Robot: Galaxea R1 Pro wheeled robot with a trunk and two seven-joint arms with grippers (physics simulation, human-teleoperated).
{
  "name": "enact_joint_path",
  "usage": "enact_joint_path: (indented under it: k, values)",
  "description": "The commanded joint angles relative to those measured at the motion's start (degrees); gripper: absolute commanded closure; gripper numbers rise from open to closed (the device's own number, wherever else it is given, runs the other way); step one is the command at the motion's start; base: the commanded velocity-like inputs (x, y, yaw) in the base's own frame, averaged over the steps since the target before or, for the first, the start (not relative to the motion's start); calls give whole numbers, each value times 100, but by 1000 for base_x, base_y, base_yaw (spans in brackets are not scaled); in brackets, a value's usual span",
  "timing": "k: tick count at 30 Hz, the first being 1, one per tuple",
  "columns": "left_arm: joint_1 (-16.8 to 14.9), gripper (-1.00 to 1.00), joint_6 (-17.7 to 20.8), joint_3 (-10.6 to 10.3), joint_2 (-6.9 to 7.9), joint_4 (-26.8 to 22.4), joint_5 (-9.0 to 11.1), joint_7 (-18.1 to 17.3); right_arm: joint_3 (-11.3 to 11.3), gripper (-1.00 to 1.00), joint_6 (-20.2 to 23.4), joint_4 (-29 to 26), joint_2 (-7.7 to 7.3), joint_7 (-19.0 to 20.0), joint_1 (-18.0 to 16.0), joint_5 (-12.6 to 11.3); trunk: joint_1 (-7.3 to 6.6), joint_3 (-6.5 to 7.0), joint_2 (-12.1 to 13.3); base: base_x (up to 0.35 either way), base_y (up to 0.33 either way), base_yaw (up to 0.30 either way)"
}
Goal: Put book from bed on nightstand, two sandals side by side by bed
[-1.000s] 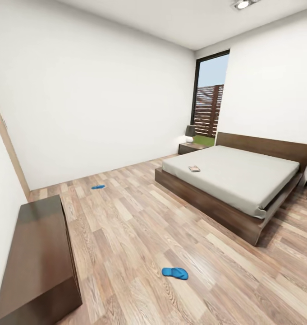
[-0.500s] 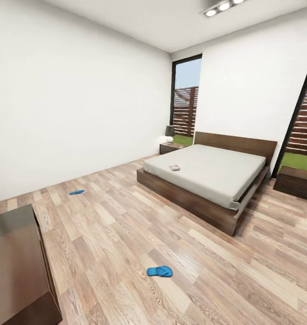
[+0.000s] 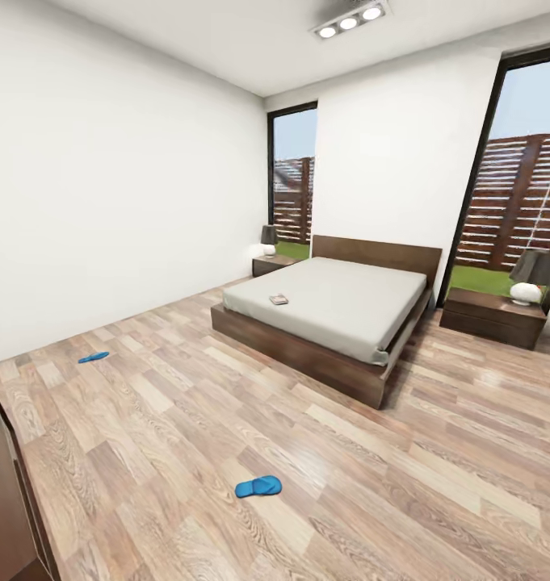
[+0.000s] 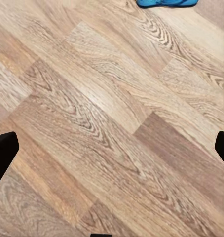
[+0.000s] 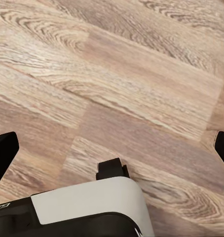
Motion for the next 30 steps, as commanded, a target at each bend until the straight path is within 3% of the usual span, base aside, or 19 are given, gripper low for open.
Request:
enact_joint_path:
  k: [1,30]
  values:
    - [-1,-100,-14,15,-3,0,0,-1,-19,-100,-7,2,2,10,-5,-11,0,-4,-3,0,0,-296]
    - [1,-100,-14,16,-3,0,0,-1,-13,-100,-10,1,2,10,-5,-11,0,48,-3,0,0,-296]
